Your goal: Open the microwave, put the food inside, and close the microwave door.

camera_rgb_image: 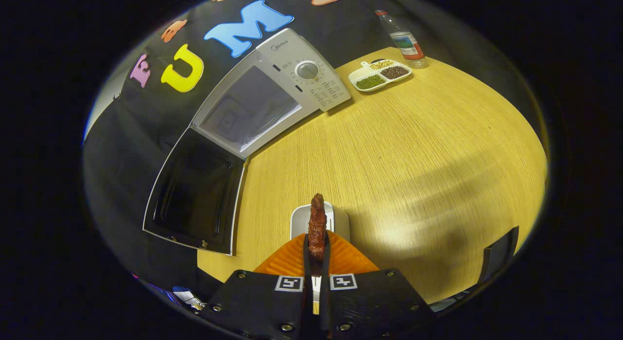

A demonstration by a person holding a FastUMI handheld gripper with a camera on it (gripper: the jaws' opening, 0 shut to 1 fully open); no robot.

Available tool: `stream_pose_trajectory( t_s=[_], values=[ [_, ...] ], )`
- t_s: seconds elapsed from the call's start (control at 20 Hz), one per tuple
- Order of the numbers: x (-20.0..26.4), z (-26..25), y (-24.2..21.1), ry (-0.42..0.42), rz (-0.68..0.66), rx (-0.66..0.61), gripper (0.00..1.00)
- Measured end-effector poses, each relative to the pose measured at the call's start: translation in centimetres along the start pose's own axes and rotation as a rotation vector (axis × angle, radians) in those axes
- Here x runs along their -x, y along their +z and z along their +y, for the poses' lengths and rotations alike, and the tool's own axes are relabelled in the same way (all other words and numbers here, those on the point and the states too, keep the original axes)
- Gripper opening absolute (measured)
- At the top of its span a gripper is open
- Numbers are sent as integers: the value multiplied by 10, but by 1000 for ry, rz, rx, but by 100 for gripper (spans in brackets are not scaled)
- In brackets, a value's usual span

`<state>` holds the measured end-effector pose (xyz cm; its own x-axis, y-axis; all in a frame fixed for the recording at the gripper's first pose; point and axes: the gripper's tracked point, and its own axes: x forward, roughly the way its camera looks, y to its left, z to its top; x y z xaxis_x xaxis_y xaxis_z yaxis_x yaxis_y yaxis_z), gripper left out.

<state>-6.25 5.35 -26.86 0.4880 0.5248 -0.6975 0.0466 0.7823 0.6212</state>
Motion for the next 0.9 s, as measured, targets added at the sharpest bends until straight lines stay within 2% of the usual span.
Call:
stream_pose_trajectory(
  t_s=[0.4, 0.9],
  values=[
    [11, 47, 44, 99, -107, -26, 6],
    [-20, 119, 104, 198, -244, 21, 5]
  ],
)
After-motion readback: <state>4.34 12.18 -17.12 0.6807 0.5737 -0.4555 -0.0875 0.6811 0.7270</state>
